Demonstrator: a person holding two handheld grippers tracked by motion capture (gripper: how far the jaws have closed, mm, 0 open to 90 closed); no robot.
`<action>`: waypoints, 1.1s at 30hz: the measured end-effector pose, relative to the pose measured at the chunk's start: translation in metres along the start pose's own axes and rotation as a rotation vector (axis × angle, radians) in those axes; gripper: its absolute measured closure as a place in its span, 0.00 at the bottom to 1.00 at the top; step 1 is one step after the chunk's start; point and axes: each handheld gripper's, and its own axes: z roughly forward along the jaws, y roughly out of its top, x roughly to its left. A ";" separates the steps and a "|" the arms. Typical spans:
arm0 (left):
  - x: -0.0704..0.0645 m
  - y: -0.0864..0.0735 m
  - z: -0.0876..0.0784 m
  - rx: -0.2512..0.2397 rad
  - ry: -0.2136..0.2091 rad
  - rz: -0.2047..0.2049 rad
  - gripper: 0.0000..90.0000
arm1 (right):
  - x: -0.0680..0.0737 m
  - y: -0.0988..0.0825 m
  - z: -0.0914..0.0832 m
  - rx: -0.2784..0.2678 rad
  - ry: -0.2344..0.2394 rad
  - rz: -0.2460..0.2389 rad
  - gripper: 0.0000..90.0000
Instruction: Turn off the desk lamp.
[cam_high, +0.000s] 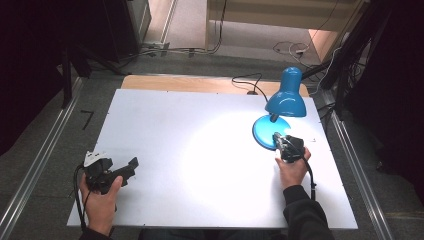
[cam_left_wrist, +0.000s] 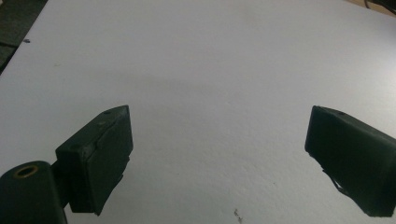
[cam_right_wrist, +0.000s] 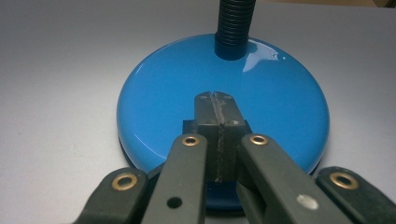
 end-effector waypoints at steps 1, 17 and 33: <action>0.000 0.000 0.000 0.001 -0.001 0.001 0.09 | 0.000 0.000 0.000 0.000 -0.001 0.002 0.98; -0.001 0.000 0.001 0.001 0.000 0.004 0.09 | 0.001 -0.001 0.001 -0.013 -0.006 0.001 0.98; -0.001 0.000 0.001 0.002 -0.005 0.005 0.09 | -0.001 0.000 0.007 -0.026 -0.015 0.016 0.98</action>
